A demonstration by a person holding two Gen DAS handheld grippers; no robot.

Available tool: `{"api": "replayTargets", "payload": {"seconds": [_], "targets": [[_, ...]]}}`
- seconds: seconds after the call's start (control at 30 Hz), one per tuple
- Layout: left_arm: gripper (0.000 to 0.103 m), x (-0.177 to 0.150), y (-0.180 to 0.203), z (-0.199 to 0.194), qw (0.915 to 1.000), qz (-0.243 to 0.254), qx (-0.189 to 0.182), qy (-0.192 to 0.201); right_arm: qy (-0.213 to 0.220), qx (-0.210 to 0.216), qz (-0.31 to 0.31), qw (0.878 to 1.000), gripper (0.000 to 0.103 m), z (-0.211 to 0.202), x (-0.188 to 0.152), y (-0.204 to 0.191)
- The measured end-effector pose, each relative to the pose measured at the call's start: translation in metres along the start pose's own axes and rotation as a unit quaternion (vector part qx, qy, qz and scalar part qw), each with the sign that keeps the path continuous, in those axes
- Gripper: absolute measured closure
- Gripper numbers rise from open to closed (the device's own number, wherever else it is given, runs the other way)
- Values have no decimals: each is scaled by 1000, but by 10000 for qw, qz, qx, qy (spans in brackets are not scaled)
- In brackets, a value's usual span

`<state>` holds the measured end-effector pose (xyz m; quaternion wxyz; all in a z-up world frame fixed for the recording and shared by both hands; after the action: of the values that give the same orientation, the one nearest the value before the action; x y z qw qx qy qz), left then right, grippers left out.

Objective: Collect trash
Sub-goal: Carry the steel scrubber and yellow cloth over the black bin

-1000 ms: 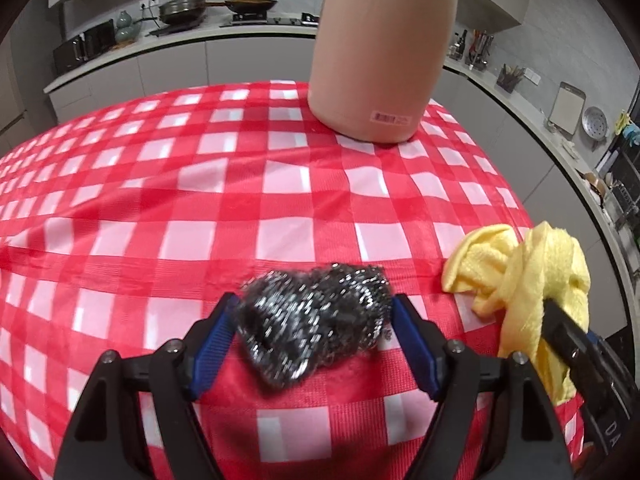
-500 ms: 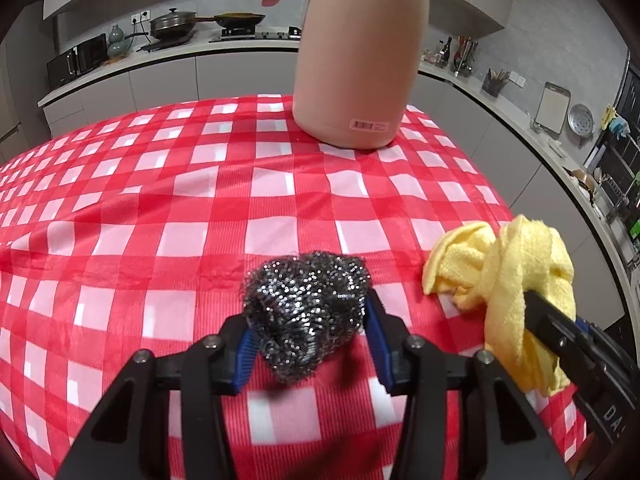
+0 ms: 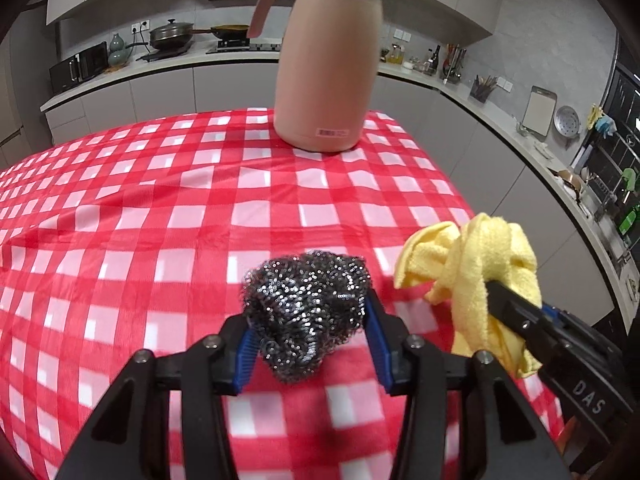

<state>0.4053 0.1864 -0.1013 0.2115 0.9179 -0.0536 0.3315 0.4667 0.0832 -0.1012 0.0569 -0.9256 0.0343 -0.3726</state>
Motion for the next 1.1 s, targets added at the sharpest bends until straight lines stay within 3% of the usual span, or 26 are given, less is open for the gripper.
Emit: {"api": "replayTargets", "payload": {"seconds": [0.63,0.87,1.1], "targets": [[54,-54,93,-20,9996,104,-255,-99,-155,55,52,9999,77,-90,-54,84],[54,-65,140,-10,9983,250,-499,-142,-120,-27,178,9998,77,-111,-65,123],[54,-67,191,14,9954,484,-785,-267,-49,-293,511,9982,77,-127,-69,187]]}}
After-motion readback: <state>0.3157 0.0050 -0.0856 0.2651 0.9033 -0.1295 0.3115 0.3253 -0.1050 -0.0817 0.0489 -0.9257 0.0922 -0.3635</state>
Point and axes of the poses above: each gripper's, at about its wrist camera, not at the fingertips, and z roughly the way its jaws point, y to its right, x to its top, the point moved 8 cm from there along z, roughly the way its jaws point, and after that the axes turned 15 degrees about -x, right-handed, at the moved point
